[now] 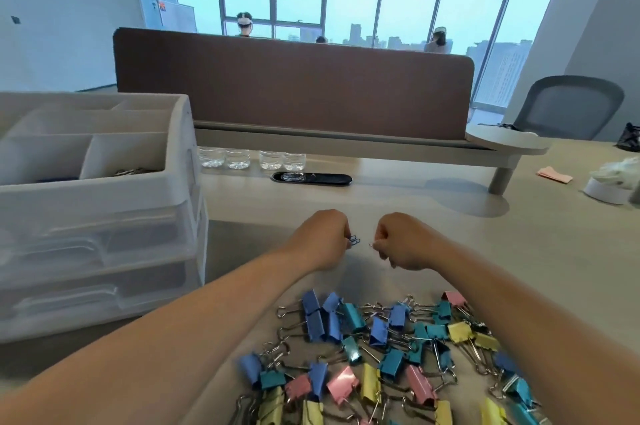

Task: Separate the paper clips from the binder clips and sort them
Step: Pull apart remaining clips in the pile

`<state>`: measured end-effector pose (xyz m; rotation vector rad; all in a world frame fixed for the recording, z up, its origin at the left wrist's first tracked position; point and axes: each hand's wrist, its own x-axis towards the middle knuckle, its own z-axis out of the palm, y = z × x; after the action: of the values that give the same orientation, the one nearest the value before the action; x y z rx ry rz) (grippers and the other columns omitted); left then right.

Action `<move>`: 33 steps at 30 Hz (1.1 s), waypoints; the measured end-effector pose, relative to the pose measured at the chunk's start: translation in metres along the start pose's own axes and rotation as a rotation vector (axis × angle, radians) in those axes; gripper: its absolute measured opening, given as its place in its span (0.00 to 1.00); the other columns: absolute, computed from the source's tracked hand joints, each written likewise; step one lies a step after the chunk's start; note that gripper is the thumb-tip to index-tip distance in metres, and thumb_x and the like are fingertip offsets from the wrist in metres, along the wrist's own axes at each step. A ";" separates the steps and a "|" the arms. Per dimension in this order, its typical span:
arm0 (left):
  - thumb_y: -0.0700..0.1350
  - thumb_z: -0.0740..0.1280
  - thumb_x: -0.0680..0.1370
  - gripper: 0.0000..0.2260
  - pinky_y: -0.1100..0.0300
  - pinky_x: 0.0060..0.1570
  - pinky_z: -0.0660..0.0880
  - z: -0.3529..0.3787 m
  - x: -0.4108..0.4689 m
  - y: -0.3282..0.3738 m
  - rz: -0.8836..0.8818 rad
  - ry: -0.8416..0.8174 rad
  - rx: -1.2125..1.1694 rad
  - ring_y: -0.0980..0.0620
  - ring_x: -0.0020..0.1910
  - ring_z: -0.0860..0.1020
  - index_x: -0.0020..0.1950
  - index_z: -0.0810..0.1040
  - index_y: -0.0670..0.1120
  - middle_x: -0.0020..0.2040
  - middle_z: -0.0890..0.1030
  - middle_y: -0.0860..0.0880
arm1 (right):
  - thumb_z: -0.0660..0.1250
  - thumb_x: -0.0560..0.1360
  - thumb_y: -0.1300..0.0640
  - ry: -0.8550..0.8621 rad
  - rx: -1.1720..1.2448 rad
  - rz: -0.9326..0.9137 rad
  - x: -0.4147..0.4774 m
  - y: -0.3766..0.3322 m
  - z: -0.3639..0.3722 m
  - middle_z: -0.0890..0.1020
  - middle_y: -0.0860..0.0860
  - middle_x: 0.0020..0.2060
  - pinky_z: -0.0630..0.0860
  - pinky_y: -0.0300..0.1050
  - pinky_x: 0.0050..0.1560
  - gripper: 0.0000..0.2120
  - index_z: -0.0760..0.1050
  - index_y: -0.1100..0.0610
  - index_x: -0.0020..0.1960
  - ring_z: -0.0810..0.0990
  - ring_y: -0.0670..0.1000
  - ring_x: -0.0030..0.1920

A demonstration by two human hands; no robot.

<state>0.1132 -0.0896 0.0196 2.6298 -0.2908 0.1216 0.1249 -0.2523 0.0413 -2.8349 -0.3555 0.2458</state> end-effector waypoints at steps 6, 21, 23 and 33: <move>0.45 0.68 0.78 0.09 0.53 0.43 0.78 -0.075 -0.053 0.010 -0.012 0.116 0.055 0.43 0.43 0.80 0.44 0.83 0.40 0.43 0.83 0.41 | 0.64 0.81 0.53 0.062 -0.010 -0.165 -0.049 -0.065 -0.039 0.81 0.50 0.33 0.71 0.38 0.36 0.13 0.79 0.59 0.43 0.77 0.46 0.33; 0.44 0.69 0.76 0.05 0.62 0.38 0.70 -0.254 -0.164 -0.048 -0.141 0.398 0.194 0.54 0.39 0.76 0.40 0.80 0.49 0.42 0.81 0.49 | 0.66 0.79 0.55 0.241 0.031 -0.557 -0.070 -0.255 -0.089 0.82 0.52 0.42 0.73 0.42 0.38 0.07 0.79 0.59 0.45 0.78 0.51 0.40; 0.46 0.69 0.77 0.03 0.64 0.36 0.68 -0.269 -0.173 -0.062 -0.187 0.377 0.231 0.54 0.40 0.75 0.44 0.81 0.49 0.46 0.82 0.48 | 0.66 0.78 0.56 0.238 0.007 -0.574 -0.064 -0.274 -0.086 0.82 0.54 0.44 0.75 0.48 0.44 0.08 0.79 0.60 0.47 0.79 0.54 0.43; 0.46 0.65 0.80 0.09 0.64 0.43 0.64 -0.281 -0.193 -0.097 -0.226 0.296 0.607 0.52 0.46 0.76 0.57 0.82 0.53 0.54 0.81 0.51 | 0.68 0.75 0.54 0.249 -0.213 -0.594 -0.033 -0.319 -0.055 0.77 0.47 0.38 0.80 0.47 0.47 0.03 0.81 0.50 0.46 0.79 0.55 0.45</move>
<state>-0.0616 0.1638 0.1945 3.1541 0.1784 0.5984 0.0344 0.0231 0.1897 -2.7515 -1.1862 -0.2771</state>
